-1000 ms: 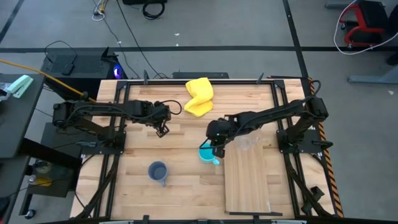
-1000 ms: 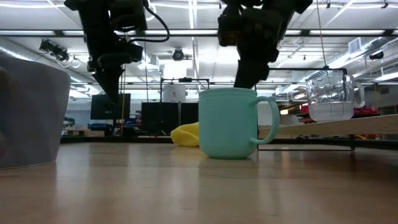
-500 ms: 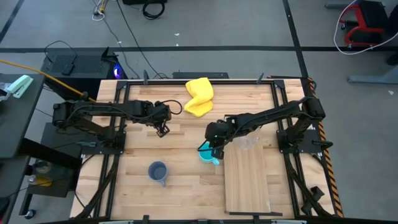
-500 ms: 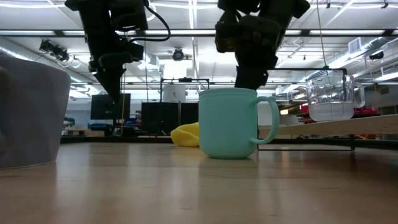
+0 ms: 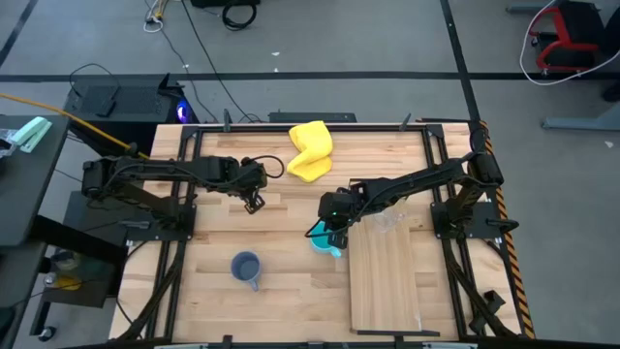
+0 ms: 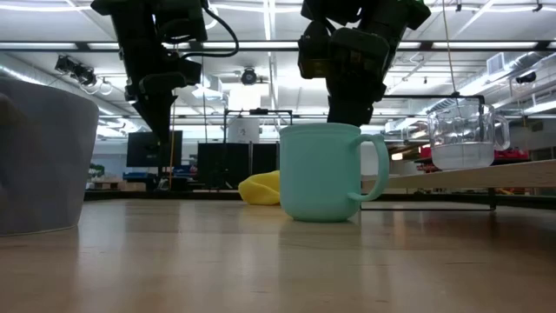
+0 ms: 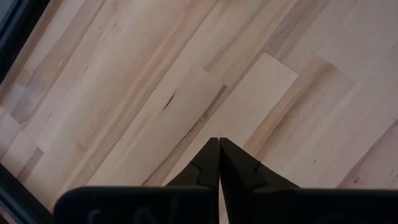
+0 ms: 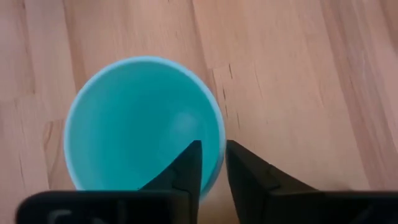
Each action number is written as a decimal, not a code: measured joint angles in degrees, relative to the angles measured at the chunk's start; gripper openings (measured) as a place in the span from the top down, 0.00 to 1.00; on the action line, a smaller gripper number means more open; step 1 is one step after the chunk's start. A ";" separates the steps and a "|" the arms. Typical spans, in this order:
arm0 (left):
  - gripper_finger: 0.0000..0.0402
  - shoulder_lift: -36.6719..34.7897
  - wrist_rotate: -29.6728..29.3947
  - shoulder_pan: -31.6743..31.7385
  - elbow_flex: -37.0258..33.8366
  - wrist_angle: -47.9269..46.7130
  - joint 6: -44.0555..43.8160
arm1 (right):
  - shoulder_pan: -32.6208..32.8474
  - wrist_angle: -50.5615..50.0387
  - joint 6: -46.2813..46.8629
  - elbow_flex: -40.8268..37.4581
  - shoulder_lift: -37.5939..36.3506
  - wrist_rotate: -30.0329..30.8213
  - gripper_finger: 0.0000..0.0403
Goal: Stack small to large cups/mugs on shelf
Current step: Put the blue mug on the shelf
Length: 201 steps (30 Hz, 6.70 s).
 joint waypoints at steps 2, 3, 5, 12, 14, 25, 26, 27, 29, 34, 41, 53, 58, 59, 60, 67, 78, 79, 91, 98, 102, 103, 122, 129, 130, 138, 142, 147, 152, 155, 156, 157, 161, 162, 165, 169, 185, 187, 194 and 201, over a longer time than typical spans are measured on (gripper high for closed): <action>0.98 -0.02 0.00 0.00 0.02 0.14 0.00 | 0.01 -0.08 0.00 0.00 -0.02 0.02 0.85; 0.98 0.00 0.00 0.00 0.02 0.10 -0.02 | 0.01 -0.06 0.00 0.00 -0.02 0.00 0.88; 0.98 -0.02 0.00 0.00 0.02 0.14 -0.01 | 0.01 -0.06 -0.04 0.00 -0.04 0.00 0.92; 0.93 -0.02 0.00 0.00 0.02 0.11 0.00 | 0.01 0.08 -2.76 0.00 -0.08 0.00 0.97; 0.93 -0.02 0.00 0.00 0.02 0.11 -0.02 | 0.01 -0.28 -2.93 0.22 -0.08 0.00 0.98; 0.97 -0.02 0.00 0.02 0.02 0.22 0.44 | 2.37 -21.31 -11.74 17.53 -0.08 0.00 0.99; 0.96 -0.02 0.00 0.02 0.02 0.22 0.47 | 2.69 -23.90 -12.08 19.66 -0.08 0.00 0.99; 0.95 -0.02 -0.02 0.02 0.02 0.22 0.88 | 2.95 -26.68 -12.17 21.87 -0.08 0.00 0.99; 0.93 -0.02 -0.02 0.02 0.02 0.25 1.82 | 3.56 -32.34 -12.02 25.89 -0.08 0.00 0.99; 0.92 -0.02 -0.01 0.02 0.02 0.28 2.84 | 5.65 -48.15 -7.76 32.71 -0.20 3.31 0.99; 0.98 -0.02 -0.01 0.02 0.02 1.57 2.91 | 9.90 -51.90 -0.40 31.57 -2.42 4.66 0.99; 0.92 -0.02 -0.01 -0.02 0.04 3.00 3.03 | 21.32 -44.48 11.67 18.91 -14.83 8.97 0.99; 0.96 -0.02 -0.02 -0.02 0.04 3.86 3.02 | 23.45 -37.44 16.40 8.45 -24.30 11.03 0.99; 0.97 -0.02 -0.01 -0.02 0.04 4.16 3.06 | 23.65 -37.70 17.35 6.18 -25.63 11.02 0.99; 0.98 -0.02 -0.02 -0.02 0.04 4.42 3.52 | 23.72 -37.89 18.08 4.03 -26.89 10.97 0.99; 0.95 -0.02 -0.01 -0.02 0.04 8.80 11.05 | 23.72 -33.79 15.43 -4.92 -30.91 10.73 0.99; 0.94 -0.02 -0.02 -0.04 0.04 9.96 11.85 | 23.70 -26.21 8.77 -9.33 -30.88 8.90 0.99; 0.95 -0.02 -0.02 -0.04 0.04 9.97 11.85 | 23.70 -26.01 8.39 -9.36 -30.72 8.58 0.99; 0.94 -0.01 -0.02 -0.04 0.04 10.42 11.82 | 27.24 -24.04 1.43 -9.46 -27.67 7.18 0.99; 0.94 -0.02 -0.01 -0.02 0.04 10.91 11.82 | 28.08 -22.10 -3.04 -9.44 -24.64 7.06 0.99; 0.97 -0.02 -0.02 -0.02 0.04 11.17 11.82 | 26.78 -22.19 -4.21 -9.44 -23.80 6.79 0.99; 0.98 -0.02 -0.02 -0.02 0.04 11.35 11.82 | 26.37 -22.01 -4.51 -9.44 -23.82 6.62 0.99; 0.97 -0.02 -0.02 -0.02 0.04 11.37 11.78 | 23.39 -20.21 -3.96 -9.44 -23.84 4.22 0.94; 0.97 -0.02 -0.01 -0.02 0.04 11.38 11.77 | 23.39 -20.11 -3.91 -9.48 -23.86 4.26 0.94; 0.96 -0.02 -0.01 -0.02 0.04 11.37 11.78 | 23.39 -19.24 -3.70 -9.94 -23.90 4.26 0.94; 0.94 -0.02 -0.01 -0.02 0.04 11.37 11.81 | 23.39 -19.39 -2.62 -11.52 -24.79 4.24 0.94; 0.98 -0.02 0.00 -0.02 0.04 11.68 11.81 | 23.37 -18.48 -2.54 -11.21 -25.57 4.28 0.93; 0.98 0.01 -0.01 -0.02 0.04 11.80 11.81 | 23.37 -18.06 -2.34 -11.21 -25.46 4.86 0.93; 0.93 0.00 -0.02 -0.02 0.04 11.81 11.87 | 23.35 -17.89 -1.07 -11.21 -25.37 6.47 0.92; 0.92 0.01 -0.02 -0.02 0.04 11.81 11.87 | 23.37 -17.85 -0.77 -11.23 -25.37 6.43 0.90; 0.93 0.01 -0.01 -0.02 0.04 11.81 11.87 | 23.37 -17.83 -0.50 -11.23 -25.37 6.45 0.90; 0.93 -0.02 0.00 -0.02 0.04 11.81 11.87 | 23.37 -17.81 -0.46 -11.23 -25.37 6.47 0.89; 0.97 0.01 -0.01 -0.02 0.04 11.81 11.87 | 23.39 -17.82 -0.44 -11.23 -25.37 7.08 0.87; 0.98 0.00 -0.01 -0.02 0.04 11.81 11.87 | 23.38 -17.81 -0.44 -11.23 -25.37 7.26 0.87; 0.99 0.01 0.00 -0.02 0.04 11.81 11.85 | 23.37 -17.83 -0.44 -11.23 -25.37 8.15 0.86; 0.96 -0.02 -0.01 -0.02 0.04 11.81 11.84 | 23.37 -17.83 -0.46 -11.23 -25.37 9.56 0.85; 0.96 0.01 5.37 -2.24 0.04 23.29 10.31 | 25.42 -32.28 27.21 -6.89 -33.84 9.83 0.89; 0.97 0.01 5.91 -3.11 0.04 24.90 11.65 | 28.90 -33.41 34.55 -6.74 -35.75 11.23 0.91; 0.95 0.14 5.97 -5.68 0.04 27.28 12.44 | 46.76 -32.61 55.97 -8.74 -34.05 17.28 0.98; 0.93 0.14 5.97 -6.94 0.04 30.08 12.44 | 58.85 -28.87 66.67 -8.68 -23.86 24.24 0.99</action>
